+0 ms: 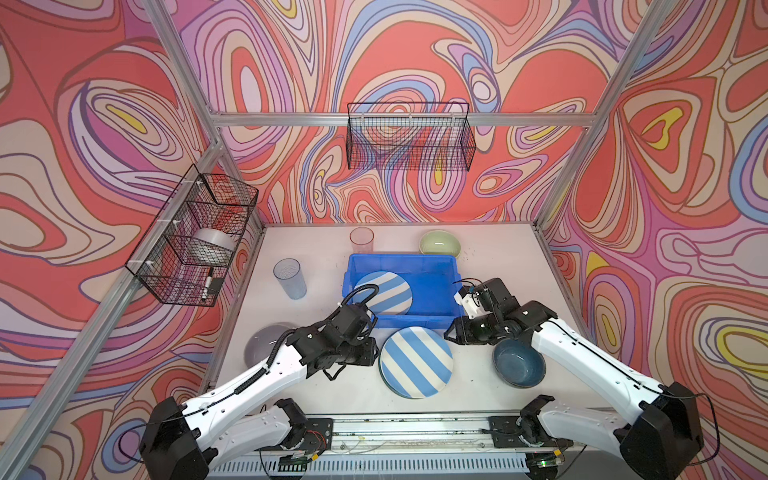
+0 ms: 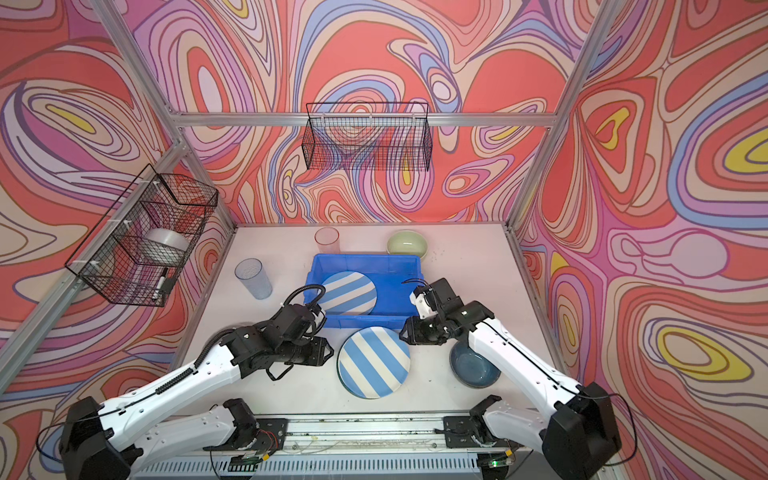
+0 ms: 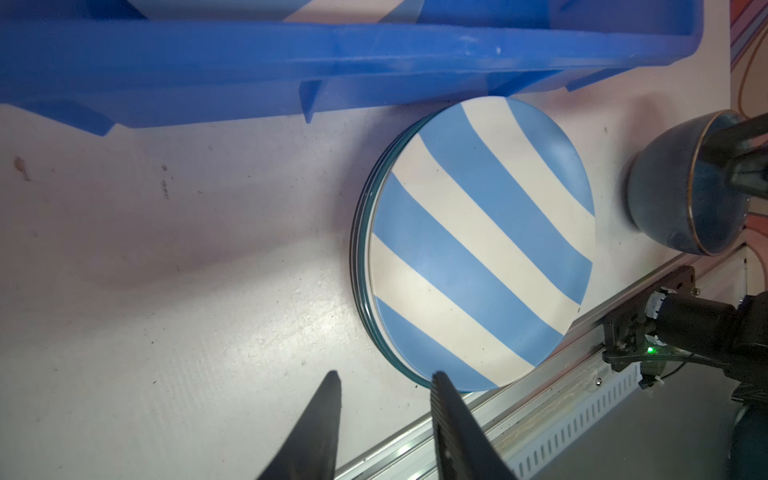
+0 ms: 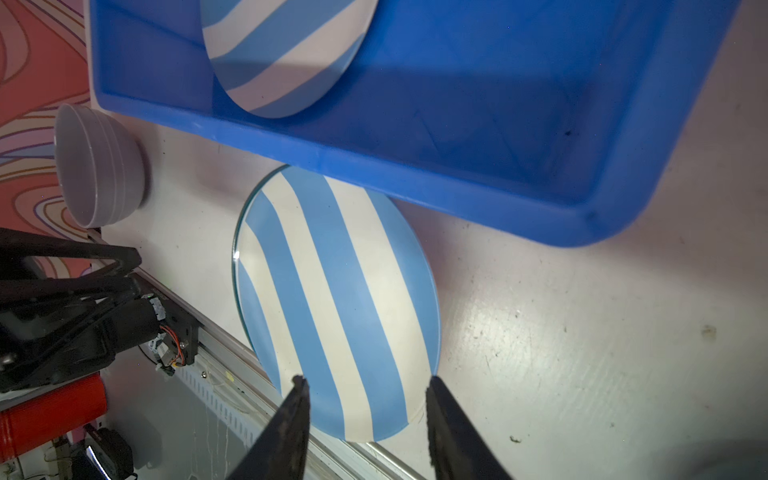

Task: Place the mixed dishes into the plastic bin
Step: 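Withdraw the right gripper from the bin while the left gripper moves toward the plate stack, then grip the next striped plate's rim with the right gripper while left holds stack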

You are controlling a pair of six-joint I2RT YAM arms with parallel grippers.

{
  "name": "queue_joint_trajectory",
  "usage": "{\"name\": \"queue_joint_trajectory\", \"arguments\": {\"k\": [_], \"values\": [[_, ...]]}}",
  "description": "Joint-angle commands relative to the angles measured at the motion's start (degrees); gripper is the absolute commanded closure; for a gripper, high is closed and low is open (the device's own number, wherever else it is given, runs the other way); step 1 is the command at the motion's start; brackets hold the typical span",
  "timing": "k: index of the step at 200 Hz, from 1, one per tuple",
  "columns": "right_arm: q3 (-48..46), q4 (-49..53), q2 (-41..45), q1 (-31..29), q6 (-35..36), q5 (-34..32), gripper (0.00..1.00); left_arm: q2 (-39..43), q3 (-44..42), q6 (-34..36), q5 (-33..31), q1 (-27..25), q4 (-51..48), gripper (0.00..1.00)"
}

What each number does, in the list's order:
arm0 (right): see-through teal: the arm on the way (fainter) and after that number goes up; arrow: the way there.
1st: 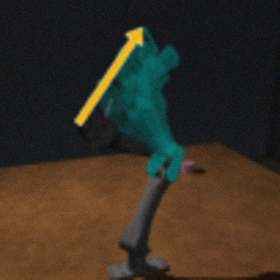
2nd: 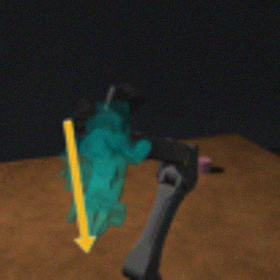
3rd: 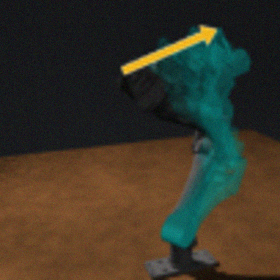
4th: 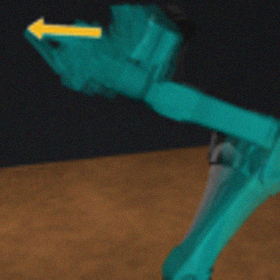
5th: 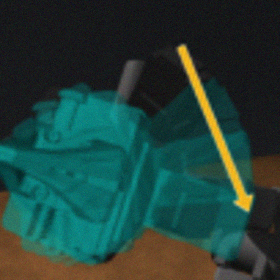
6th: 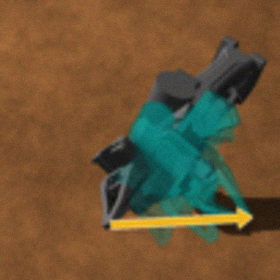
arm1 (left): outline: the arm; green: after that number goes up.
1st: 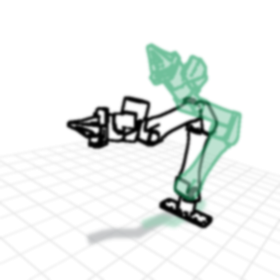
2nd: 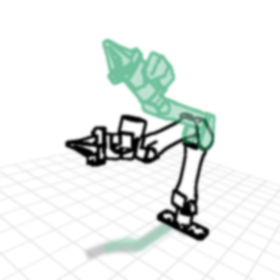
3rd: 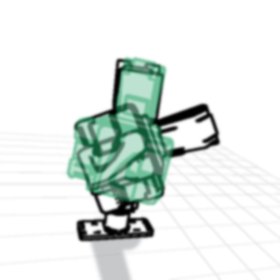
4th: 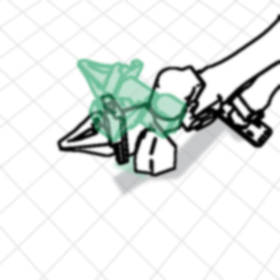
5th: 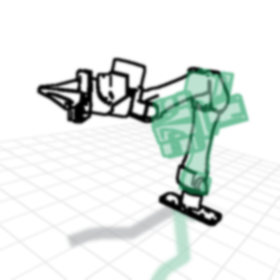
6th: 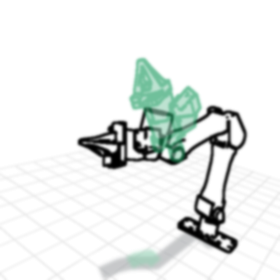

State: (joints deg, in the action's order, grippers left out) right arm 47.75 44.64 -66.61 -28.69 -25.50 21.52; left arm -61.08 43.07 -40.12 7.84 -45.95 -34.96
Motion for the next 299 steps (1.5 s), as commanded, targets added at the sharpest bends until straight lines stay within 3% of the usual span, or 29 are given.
{"name": "queue_joint_trajectory", "arguments": {"k": [1, 116, 199, 299], "values": [[-2.4, -1.5, 0.7, -0.3, -2.3, 0.8, 0.53, -2.8, -0.5, -2.8, -2.7, -1.5, 4.0, 0.61], [-12.5, -13.1, -0.8, -0.3, -7.4, 3.2, 0.54, -15.4, -1.1, -5.6, -4.8, -6.3, 11.4, 0.65], [-14.2, -14.9, -0.6, -0.4, -7.8, 4.0, 0.55, -18.7, -0.5, -6.4, -7.6, -7.9, 10.5, 0.65], [-13.6, -13.4, 1.9, -0.3, -7.9, 4.8, 0.64, -23.5, 0.0, -6.7, -6.5, -9.7, 13.5, 0.65]]}}
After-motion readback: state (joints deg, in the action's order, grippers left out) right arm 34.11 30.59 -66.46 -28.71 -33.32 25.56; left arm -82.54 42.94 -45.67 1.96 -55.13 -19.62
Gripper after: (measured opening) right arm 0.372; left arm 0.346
